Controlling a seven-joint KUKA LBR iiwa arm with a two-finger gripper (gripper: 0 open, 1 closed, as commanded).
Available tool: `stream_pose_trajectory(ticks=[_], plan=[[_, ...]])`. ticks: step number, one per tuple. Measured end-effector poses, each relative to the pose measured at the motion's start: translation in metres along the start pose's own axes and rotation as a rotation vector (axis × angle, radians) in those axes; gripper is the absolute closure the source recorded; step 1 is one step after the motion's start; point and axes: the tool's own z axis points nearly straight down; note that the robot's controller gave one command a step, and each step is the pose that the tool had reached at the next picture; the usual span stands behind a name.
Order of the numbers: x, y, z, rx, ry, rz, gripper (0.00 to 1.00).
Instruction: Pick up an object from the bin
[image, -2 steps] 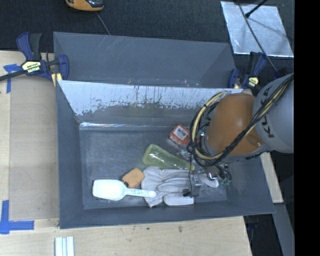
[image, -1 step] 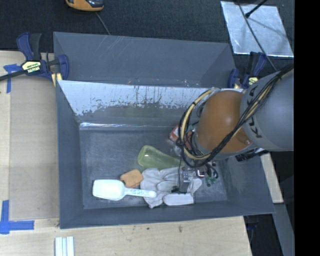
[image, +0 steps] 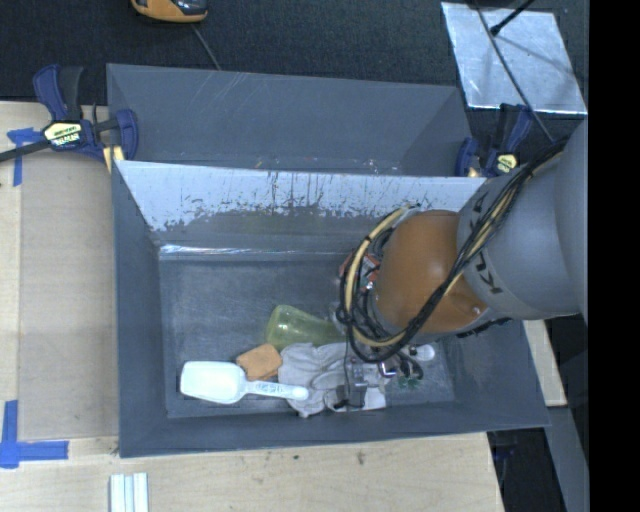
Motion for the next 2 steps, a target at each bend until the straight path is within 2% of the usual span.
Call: stream_pose_trajectory(ticks=[1, 2], plan=[[0.0074, 0.025, -0.0026, 0.001, 0.004, 0.021, 1.0], [0.0074, 0.025, -0.0026, 0.001, 0.004, 0.02, 1.0]])
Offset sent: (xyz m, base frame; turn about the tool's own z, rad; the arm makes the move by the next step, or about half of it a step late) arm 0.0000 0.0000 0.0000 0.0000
